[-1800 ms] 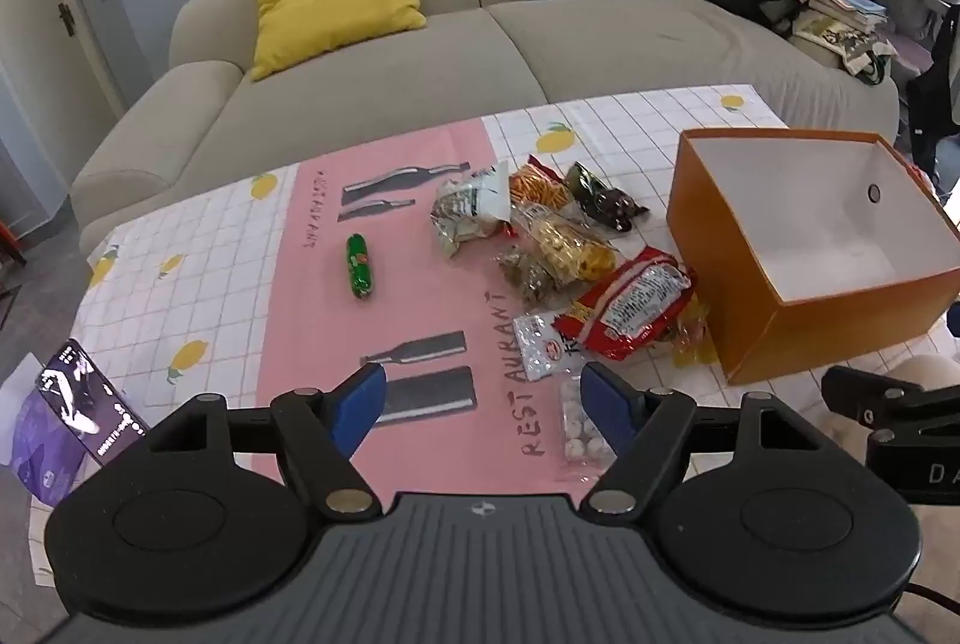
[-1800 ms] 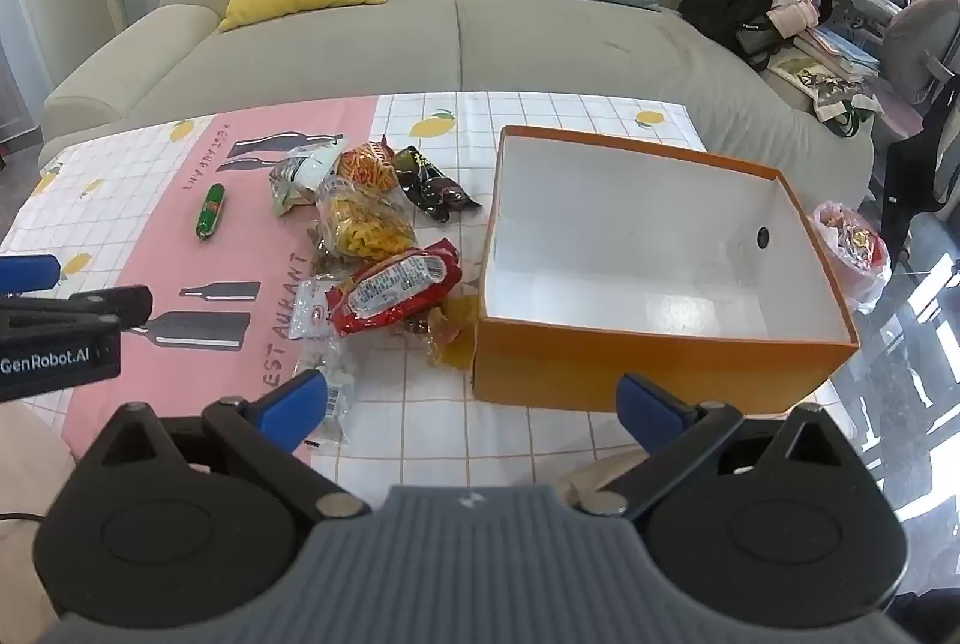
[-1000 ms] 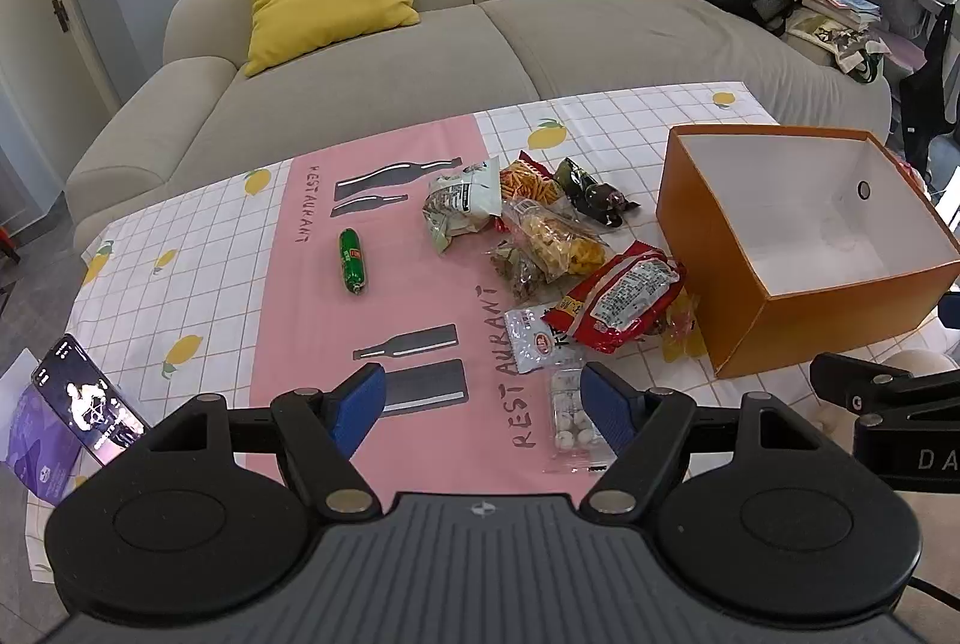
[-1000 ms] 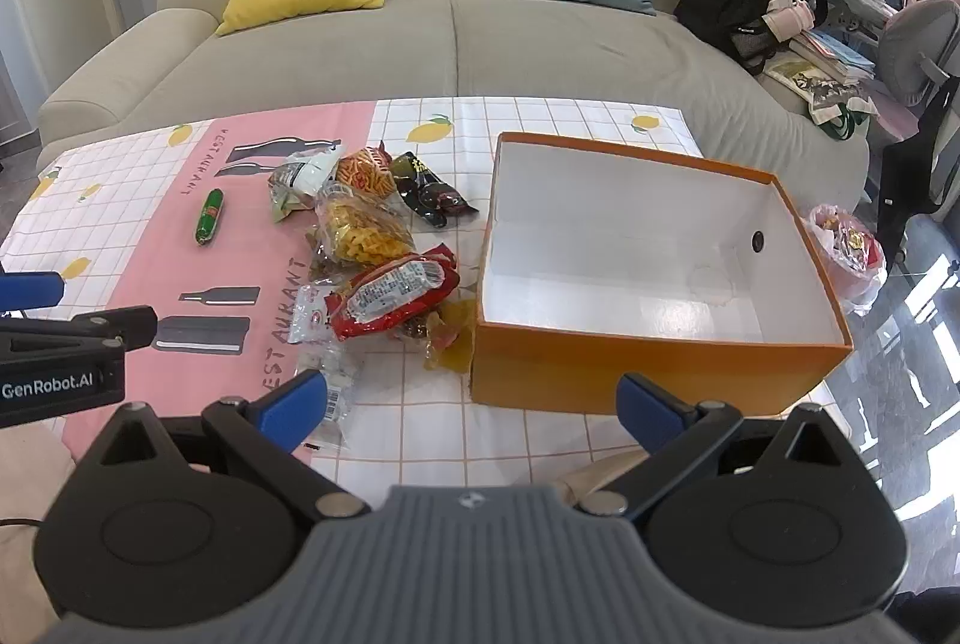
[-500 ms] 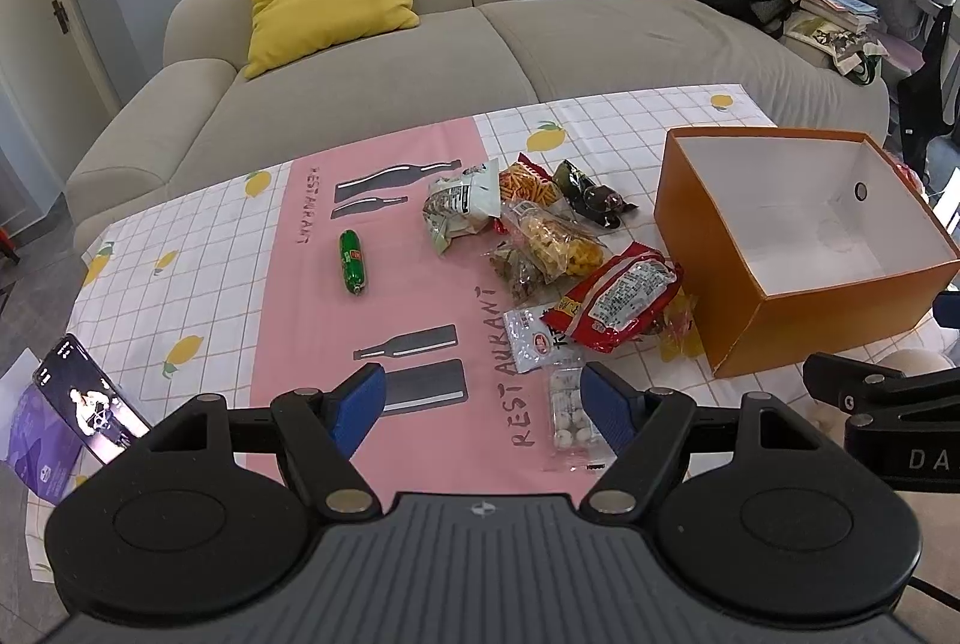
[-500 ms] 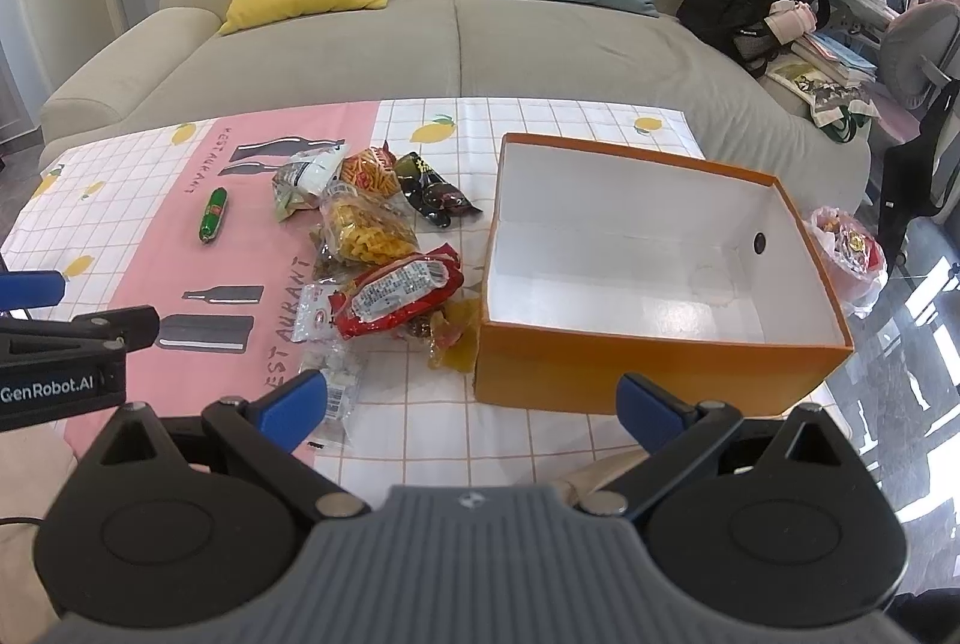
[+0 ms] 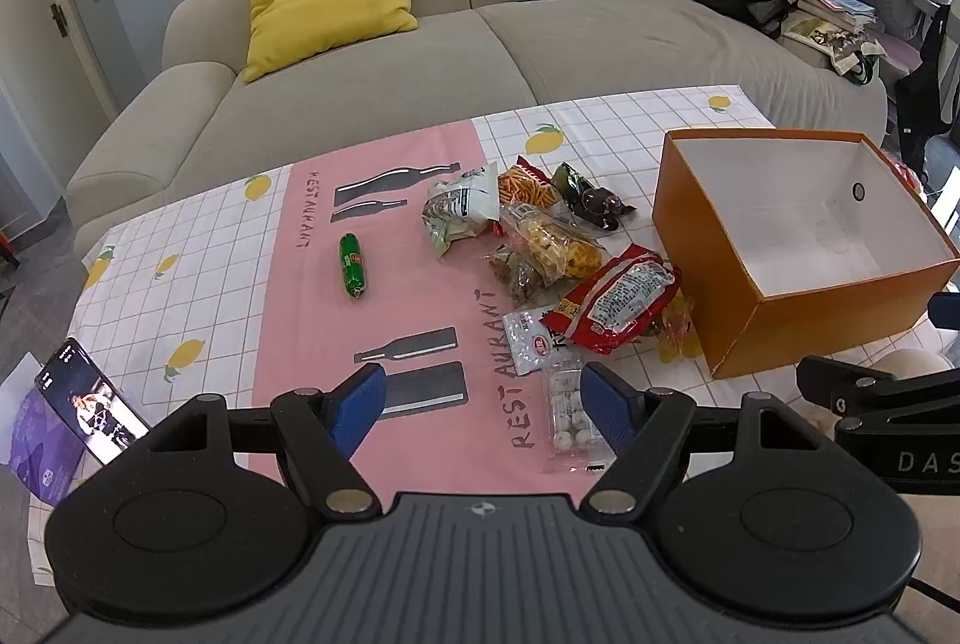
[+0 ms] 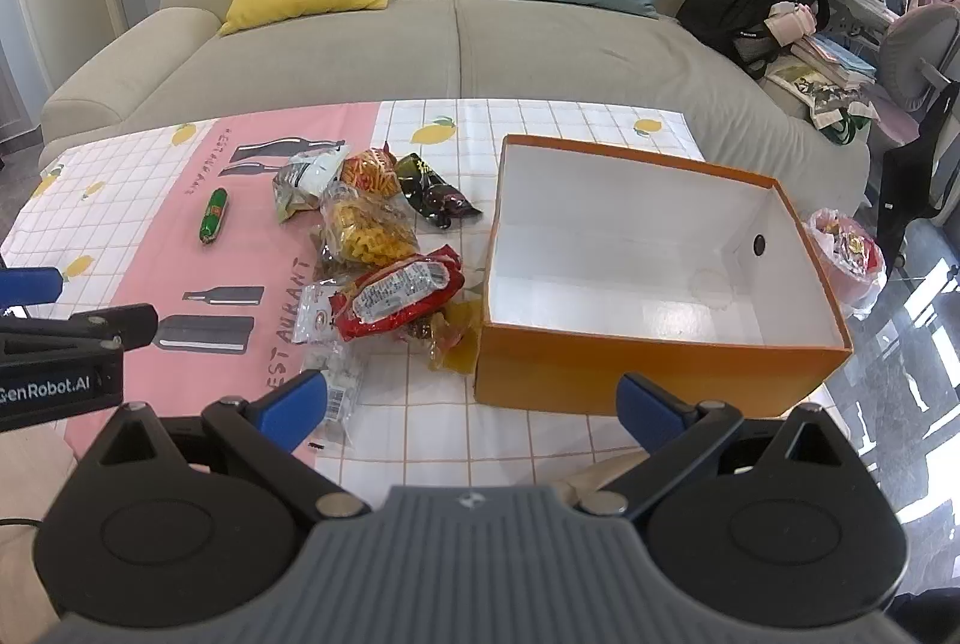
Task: Organize snacks
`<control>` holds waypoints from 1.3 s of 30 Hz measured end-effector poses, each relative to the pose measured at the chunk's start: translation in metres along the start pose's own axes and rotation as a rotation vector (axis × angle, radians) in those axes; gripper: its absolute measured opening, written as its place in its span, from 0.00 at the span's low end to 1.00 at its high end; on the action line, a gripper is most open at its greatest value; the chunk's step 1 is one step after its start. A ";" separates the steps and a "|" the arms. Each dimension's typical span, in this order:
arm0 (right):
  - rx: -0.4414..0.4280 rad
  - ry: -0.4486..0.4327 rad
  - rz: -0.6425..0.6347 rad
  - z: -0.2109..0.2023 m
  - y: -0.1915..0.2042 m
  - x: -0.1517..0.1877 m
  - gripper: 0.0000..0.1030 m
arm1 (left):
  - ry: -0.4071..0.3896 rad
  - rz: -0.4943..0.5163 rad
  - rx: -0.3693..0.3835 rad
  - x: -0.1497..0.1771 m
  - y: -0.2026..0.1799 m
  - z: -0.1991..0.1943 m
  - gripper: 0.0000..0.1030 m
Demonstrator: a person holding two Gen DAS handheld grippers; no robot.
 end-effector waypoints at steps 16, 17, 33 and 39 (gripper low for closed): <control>0.003 0.002 -0.001 0.000 -0.001 -0.001 0.97 | 0.000 -0.001 0.000 0.000 0.000 0.000 0.85; 0.003 0.002 0.000 -0.001 -0.001 -0.001 0.97 | 0.000 -0.001 0.000 0.000 0.000 0.000 0.85; 0.001 0.022 0.016 0.010 -0.001 0.005 0.97 | 0.027 0.001 0.026 0.006 -0.008 0.006 0.85; 0.002 0.043 0.018 0.020 0.000 0.006 0.97 | 0.040 0.014 0.034 0.005 -0.007 0.015 0.85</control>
Point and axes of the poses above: each gripper's, at about its wrist camera, not at the fingertips, and z roughly the way its jaws point, y to its left, x to its underside, the point moved 10 cm from there along z, roughly the way its jaws point, and after that the axes turned 5 degrees about -z, right-handed, at the moved point
